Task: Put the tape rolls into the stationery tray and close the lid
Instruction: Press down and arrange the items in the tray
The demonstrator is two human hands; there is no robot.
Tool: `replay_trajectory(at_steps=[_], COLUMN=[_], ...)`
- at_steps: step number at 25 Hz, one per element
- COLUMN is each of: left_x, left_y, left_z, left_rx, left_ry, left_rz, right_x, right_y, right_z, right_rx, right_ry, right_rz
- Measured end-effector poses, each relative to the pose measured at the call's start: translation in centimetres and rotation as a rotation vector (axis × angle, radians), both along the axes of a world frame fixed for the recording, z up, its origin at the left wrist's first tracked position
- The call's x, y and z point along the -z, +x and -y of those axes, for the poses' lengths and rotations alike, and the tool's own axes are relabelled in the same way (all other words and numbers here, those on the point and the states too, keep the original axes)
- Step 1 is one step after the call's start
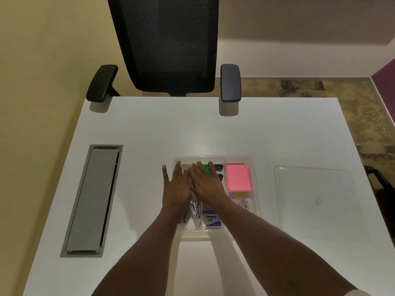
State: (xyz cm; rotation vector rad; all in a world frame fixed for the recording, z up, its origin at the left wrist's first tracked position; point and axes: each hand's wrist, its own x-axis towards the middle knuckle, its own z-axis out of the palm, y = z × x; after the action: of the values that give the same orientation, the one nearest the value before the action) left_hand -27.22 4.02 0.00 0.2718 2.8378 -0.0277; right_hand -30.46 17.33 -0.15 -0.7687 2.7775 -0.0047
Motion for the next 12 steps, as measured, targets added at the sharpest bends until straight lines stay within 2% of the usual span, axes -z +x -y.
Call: replay_trajectory(at_steps=[6, 12], left_x=[-0.3, 0.3], left_y=[-0.3, -0.3], left_z=[0.5, -0.6], left_rx=[-0.003, -0.015], left_ry=[-0.062, -0.022], left_rz=[-0.038, -0.004], right_x=[-0.6, 0.0], right_y=[-0.3, 0.1], right_z=[-0.9, -1.6], right_rx=[-0.036, -0.053], right_ry=[-0.001, 0.028], right_rz=[-0.033, 0.003])
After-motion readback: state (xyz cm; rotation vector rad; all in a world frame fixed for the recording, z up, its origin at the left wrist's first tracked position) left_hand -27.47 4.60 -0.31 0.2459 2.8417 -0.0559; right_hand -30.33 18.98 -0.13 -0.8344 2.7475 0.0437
